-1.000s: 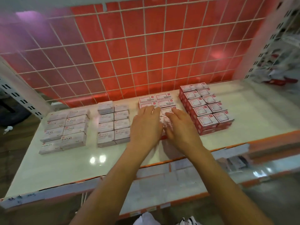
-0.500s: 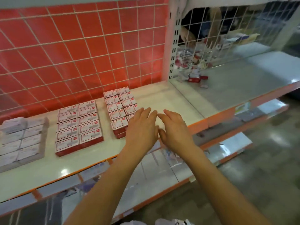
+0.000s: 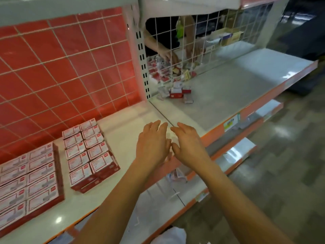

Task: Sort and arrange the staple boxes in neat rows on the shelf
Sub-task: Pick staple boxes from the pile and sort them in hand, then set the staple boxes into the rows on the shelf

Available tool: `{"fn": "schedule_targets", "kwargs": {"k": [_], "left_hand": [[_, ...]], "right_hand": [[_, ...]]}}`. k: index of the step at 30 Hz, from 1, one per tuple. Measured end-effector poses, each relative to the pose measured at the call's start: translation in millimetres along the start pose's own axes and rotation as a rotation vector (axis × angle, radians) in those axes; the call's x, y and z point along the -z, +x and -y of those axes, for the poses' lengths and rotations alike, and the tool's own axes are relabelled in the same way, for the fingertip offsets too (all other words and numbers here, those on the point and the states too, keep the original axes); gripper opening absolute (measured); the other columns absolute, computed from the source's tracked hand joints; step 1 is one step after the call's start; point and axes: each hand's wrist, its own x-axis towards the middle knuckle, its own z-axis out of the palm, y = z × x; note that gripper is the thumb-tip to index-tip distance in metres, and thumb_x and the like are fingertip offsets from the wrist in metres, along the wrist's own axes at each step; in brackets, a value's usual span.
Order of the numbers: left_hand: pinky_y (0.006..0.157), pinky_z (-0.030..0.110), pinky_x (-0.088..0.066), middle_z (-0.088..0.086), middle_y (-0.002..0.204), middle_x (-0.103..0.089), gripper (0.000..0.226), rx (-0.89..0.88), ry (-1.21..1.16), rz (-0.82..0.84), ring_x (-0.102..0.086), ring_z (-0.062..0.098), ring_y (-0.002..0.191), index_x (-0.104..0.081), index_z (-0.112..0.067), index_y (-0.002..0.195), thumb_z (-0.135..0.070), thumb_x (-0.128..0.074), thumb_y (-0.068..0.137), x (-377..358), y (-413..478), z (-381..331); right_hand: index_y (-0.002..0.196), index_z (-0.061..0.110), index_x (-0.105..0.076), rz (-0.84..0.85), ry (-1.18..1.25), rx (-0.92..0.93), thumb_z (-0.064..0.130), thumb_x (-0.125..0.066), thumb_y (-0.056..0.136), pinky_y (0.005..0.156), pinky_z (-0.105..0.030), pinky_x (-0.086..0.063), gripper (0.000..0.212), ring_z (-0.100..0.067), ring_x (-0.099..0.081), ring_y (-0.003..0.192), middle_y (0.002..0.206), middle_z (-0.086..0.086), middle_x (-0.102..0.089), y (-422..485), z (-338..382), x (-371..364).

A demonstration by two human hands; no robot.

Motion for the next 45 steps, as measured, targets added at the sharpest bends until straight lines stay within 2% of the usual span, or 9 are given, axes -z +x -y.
{"fn": "schedule_targets", "kwargs": {"k": [6,11,16,18,23,35,38,43,45], "left_hand": [[0.107,0.041,-0.033,0.011,0.154,-0.026,0.062,-0.033,0.015,0.05,-0.028,0.032,0.138,-0.028,-0.02,0.148,-0.035,-0.053,0.092,-10,60,-5],[0.109,0.043,-0.031,0.011,0.157,-0.017,0.068,0.045,-0.006,0.084,-0.025,0.035,0.139,-0.022,-0.02,0.15,-0.04,-0.054,0.093,-17,106,-3],[0.103,0.048,-0.041,0.01,0.152,-0.032,0.071,0.064,0.024,0.042,-0.038,0.034,0.132,-0.031,-0.018,0.144,-0.042,-0.062,0.085,-30,164,-4],[0.106,0.047,-0.039,0.008,0.153,-0.029,0.075,0.079,0.037,0.051,-0.036,0.033,0.134,-0.026,-0.018,0.147,-0.042,-0.062,0.085,-34,180,-9],[0.105,0.047,-0.036,0.007,0.154,-0.027,0.066,0.043,0.063,0.034,-0.034,0.039,0.133,-0.027,-0.021,0.147,-0.034,-0.055,0.089,-39,208,-17],[0.105,0.047,-0.037,0.007,0.147,-0.024,0.063,0.276,-0.034,0.129,-0.037,0.035,0.128,-0.037,-0.026,0.137,-0.042,-0.064,0.082,-60,239,-16],[0.104,0.047,-0.038,0.011,0.145,-0.02,0.068,0.349,-0.062,0.125,-0.032,0.036,0.129,-0.033,-0.029,0.138,-0.046,-0.066,0.08,-65,243,-14],[0.109,0.05,-0.033,0.009,0.153,-0.017,0.061,0.352,-0.083,0.094,-0.024,0.037,0.137,-0.032,-0.029,0.141,-0.034,-0.06,0.087,-69,241,-9],[0.109,0.049,-0.032,0.011,0.155,-0.016,0.059,0.328,-0.088,0.072,-0.023,0.039,0.138,-0.031,-0.026,0.143,-0.03,-0.056,0.09,-70,234,-9]], "right_hand": [[0.138,0.01,-0.045,-0.041,0.023,-0.084,0.022,-0.059,0.09,0.108,-0.039,-0.029,0.052,-0.033,-0.031,0.135,0.148,-0.016,-0.035,46,-37,4],[0.142,0.017,-0.036,-0.023,0.001,-0.148,0.027,-0.053,0.093,0.108,-0.036,-0.028,0.052,-0.027,-0.025,0.136,0.15,-0.006,-0.029,90,-66,9],[0.13,0.013,-0.05,-0.076,-0.019,-0.079,0.025,-0.058,0.083,0.102,-0.041,-0.04,0.049,-0.03,-0.044,0.125,0.135,-0.007,-0.048,145,-97,12],[0.13,0.016,-0.049,-0.068,-0.022,-0.059,0.029,-0.055,0.085,0.099,-0.043,-0.043,0.048,-0.029,-0.044,0.124,0.135,-0.006,-0.048,164,-105,16],[0.141,0.019,-0.036,0.023,-0.095,-0.008,0.044,-0.056,0.088,0.103,-0.046,-0.035,0.061,-0.031,-0.029,0.135,0.15,-0.008,-0.029,207,-115,30],[0.145,0.035,-0.024,0.352,-0.159,0.145,0.067,-0.061,0.071,0.111,-0.055,-0.023,0.088,-0.034,-0.006,0.144,0.159,-0.002,0.002,271,-135,10],[0.144,0.037,-0.026,0.378,-0.13,0.149,0.065,-0.061,0.071,0.109,-0.053,-0.027,0.086,-0.032,-0.017,0.14,0.158,0.003,-0.001,273,-142,5],[0.141,0.034,-0.031,0.356,-0.109,0.192,0.071,-0.045,0.066,0.106,-0.049,-0.035,0.085,-0.036,-0.034,0.132,0.149,-0.013,-0.027,273,-145,-6],[0.142,0.029,-0.033,0.342,-0.083,0.2,0.067,-0.046,0.07,0.107,-0.048,-0.034,0.082,-0.036,-0.035,0.131,0.148,-0.014,-0.029,268,-147,-9]]}}
